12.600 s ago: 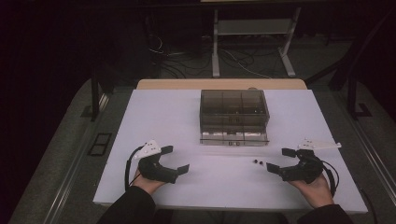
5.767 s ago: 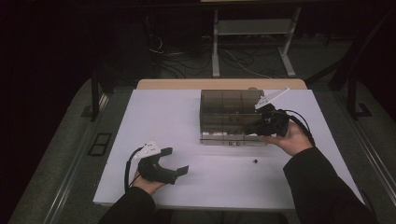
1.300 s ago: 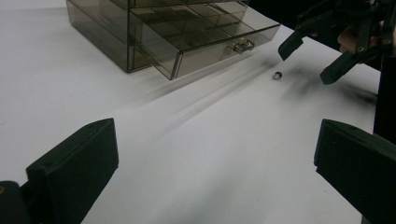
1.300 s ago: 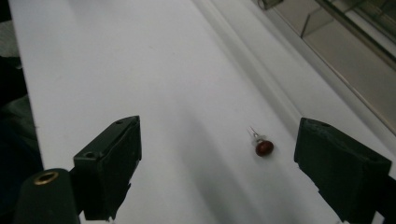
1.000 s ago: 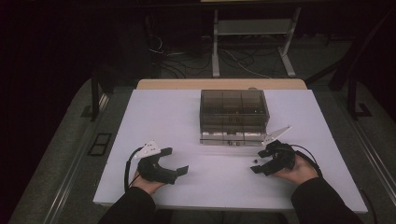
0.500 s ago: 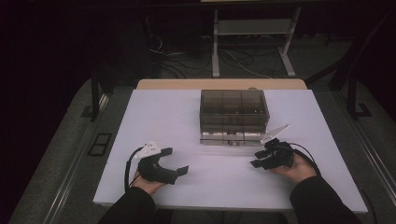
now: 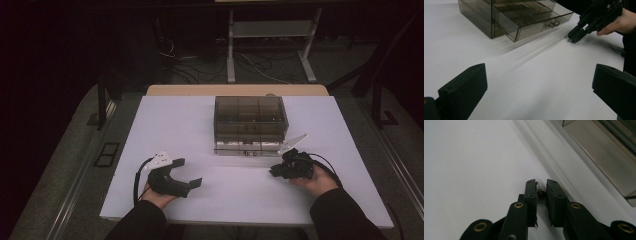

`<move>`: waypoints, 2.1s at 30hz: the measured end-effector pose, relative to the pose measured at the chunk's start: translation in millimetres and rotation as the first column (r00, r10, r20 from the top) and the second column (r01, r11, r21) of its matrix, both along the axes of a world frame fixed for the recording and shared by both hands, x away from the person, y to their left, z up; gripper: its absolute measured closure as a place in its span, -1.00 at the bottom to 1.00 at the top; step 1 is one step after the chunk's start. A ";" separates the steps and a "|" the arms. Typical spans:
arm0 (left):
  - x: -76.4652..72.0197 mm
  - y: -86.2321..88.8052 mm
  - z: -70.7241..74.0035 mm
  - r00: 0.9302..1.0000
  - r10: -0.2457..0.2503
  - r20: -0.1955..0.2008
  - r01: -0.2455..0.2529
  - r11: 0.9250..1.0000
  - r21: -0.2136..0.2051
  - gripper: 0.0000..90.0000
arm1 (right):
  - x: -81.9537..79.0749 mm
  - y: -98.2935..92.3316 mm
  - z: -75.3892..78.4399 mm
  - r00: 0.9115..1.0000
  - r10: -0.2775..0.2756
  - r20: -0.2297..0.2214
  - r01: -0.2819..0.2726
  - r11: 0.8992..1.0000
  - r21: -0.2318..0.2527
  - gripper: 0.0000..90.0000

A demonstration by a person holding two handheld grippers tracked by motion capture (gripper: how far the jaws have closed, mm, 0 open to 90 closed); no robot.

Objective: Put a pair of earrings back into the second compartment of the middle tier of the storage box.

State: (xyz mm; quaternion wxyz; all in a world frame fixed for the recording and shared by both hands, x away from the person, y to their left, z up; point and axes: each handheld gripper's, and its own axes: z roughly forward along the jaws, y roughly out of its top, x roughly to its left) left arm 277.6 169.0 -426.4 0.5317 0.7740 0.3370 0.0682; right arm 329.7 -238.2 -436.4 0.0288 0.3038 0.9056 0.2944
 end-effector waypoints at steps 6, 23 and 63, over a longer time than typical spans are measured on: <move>0.1 -0.1 -0.2 1.000 0.000 -0.001 0.000 1.000 -0.002 -1.00 | -0.4 -0.1 1.4 1.000 0.001 -0.007 -0.001 1.000 0.006 0.74; 0.0 0.3 0.0 1.000 -0.005 0.001 0.005 1.000 0.001 -1.00 | -2.2 -1.7 36.0 0.999 0.029 0.015 -0.030 0.997 0.070 0.75; 0.3 -0.2 -0.3 1.000 -0.002 0.001 0.002 1.000 -0.003 -1.00 | 29.0 26.4 94.8 0.993 0.087 0.076 -0.092 0.994 0.062 0.76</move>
